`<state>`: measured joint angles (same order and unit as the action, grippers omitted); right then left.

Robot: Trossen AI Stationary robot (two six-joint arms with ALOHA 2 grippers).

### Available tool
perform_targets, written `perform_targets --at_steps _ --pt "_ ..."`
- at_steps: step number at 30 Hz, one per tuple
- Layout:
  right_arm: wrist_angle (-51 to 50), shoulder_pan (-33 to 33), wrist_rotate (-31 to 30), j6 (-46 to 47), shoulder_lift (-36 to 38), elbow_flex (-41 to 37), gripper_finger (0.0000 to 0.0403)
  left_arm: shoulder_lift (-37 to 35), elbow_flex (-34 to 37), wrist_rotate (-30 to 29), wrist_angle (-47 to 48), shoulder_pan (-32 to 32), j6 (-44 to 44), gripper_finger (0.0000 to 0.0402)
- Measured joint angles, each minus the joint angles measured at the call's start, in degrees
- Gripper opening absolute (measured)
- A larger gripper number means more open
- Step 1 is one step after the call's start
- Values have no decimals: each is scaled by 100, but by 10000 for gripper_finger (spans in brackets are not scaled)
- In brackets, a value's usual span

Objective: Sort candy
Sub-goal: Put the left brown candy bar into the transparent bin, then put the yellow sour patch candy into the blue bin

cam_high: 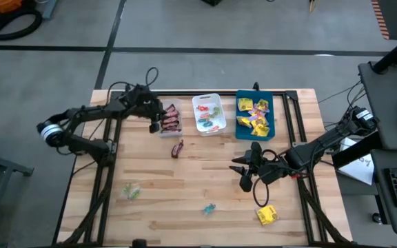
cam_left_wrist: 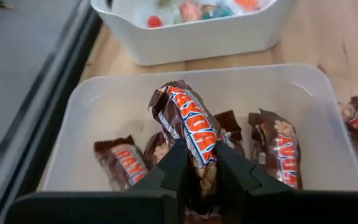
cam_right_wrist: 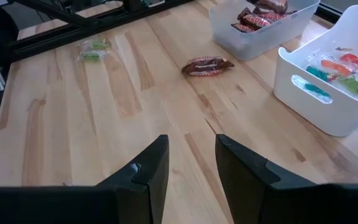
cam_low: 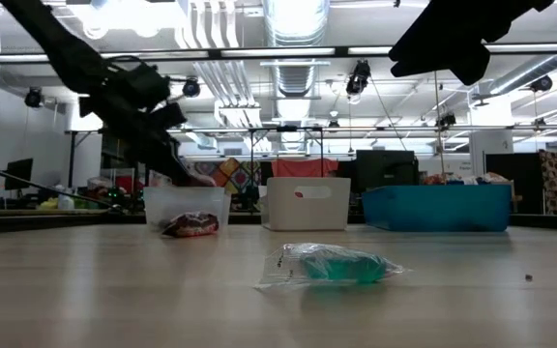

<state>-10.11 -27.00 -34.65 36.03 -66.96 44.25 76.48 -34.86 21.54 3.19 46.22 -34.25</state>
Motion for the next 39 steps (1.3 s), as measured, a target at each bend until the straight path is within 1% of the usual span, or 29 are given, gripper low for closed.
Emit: perform_targets --at_steps 9,15,17,21,34,39 --pt "11 0 3 163 0 -173 123 1057 -641 0 212 122 -189 36" --pt "14 2 5 402 -2 -330 123 1454 -1041 -33 669 206 -145 47" --pt "20 1 5 405 -2 -342 123 1524 -1163 -191 813 207 -92 55" --pt "53 2 3 404 -2 -344 123 1574 -1307 -403 1088 220 -71 74" --pt "67 2 14 410 -2 -346 123 1269 -1320 -468 1584 218 45 163" --pt "221 2 77 477 -2 -346 123 903 -1330 -468 2054 218 32 177"
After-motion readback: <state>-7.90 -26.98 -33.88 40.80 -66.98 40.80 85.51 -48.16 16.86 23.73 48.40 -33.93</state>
